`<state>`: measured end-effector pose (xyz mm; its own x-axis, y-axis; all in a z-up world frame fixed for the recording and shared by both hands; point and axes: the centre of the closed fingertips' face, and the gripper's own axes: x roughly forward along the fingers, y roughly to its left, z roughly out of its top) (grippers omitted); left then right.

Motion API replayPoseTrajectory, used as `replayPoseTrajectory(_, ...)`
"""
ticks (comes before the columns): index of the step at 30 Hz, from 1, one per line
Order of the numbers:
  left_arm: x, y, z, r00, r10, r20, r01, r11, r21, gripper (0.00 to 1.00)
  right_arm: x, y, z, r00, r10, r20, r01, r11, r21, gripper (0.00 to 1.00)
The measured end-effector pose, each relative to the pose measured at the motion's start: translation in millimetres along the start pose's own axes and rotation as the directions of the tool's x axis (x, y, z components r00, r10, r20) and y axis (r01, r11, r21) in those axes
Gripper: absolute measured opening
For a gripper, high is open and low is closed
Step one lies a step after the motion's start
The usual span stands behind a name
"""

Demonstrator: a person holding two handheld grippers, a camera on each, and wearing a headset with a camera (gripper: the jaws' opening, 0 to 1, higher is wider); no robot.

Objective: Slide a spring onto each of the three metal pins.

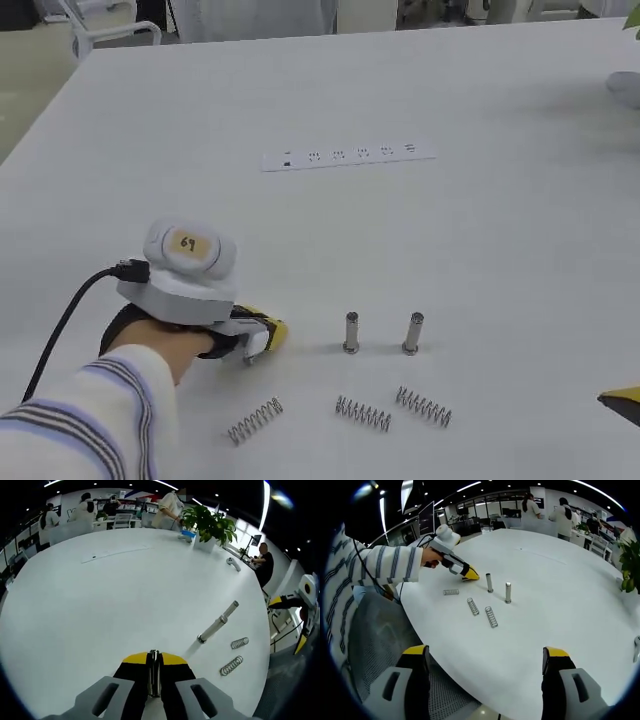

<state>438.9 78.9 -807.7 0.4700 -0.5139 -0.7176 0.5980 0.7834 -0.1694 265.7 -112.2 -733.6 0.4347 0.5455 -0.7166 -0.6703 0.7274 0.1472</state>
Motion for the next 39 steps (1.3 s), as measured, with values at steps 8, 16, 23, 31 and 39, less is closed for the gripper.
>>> replayPoseTrajectory(8,0.1,-0.3,0.2,1.0,0.004,-0.003,-0.004,1.0,-0.012,0.0,-0.9,-1.0,-0.6,1.0,0.001,-0.004,-0.001,1.0,-0.003,0.92)
replayPoseTrajectory(16,-1.3,-2.0,0.2,1.0,0.0,0.0,0.0,1.0,-0.018,0.0,-1.9,-0.8,-0.9,1.0,0.002,-0.004,-0.002,1.0,-0.002,0.92)
replayPoseTrajectory(23,-1.9,-2.1,0.3,0.9999,-0.01,-0.002,0.01,1.0,-0.028,0.0,-2.0,-0.3,-1.5,1.0,0.004,-0.007,-0.004,1.0,-0.002,0.92)
replayPoseTrajectory(31,-5.3,1.2,-3.5,0.9999,-0.011,-0.012,0.01,0.999,-0.032,0.0,-1.1,0.1,-1.7,0.9999,0.009,-0.008,-0.009,1.0,0.001,0.93)
replayPoseTrajectory(39,-17.9,-0.2,-1.3,1.0,0.004,0.005,-0.004,1.0,-0.012,0.0,-0.7,4.0,1.1,0.9997,0.022,0.003,-0.022,1.0,-0.006,0.93)
